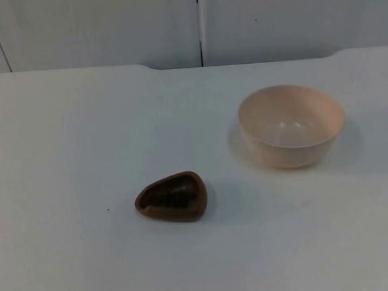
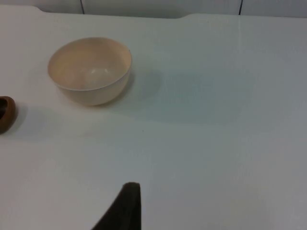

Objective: Pick up the bowl with the left hand and pour the coffee beans from the cup into the bowl with the right hand.

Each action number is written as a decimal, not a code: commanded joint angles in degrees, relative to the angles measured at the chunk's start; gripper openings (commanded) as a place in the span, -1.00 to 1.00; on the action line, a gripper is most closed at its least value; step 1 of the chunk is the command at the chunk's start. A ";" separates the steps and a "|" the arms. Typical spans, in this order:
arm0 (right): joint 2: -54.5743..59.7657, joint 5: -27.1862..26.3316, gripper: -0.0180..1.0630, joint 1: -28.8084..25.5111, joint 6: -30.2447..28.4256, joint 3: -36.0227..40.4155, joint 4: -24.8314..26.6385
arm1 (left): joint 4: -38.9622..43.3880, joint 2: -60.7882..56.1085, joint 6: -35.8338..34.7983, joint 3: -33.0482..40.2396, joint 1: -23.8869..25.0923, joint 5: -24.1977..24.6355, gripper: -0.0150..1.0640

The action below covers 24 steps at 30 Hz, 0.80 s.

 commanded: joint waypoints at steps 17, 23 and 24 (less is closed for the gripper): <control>-0.19 -0.26 0.99 -0.47 0.21 0.08 -0.16 | -5.97 0.57 1.23 -0.46 -0.50 -0.45 0.97; -0.19 -0.26 0.99 -0.47 0.21 0.08 -0.16 | -6.93 3.92 2.70 -0.46 -0.50 -1.13 0.97; -0.19 -0.26 0.99 -0.47 0.21 0.08 -0.16 | -7.48 4.83 3.28 -0.46 -0.50 -1.66 0.97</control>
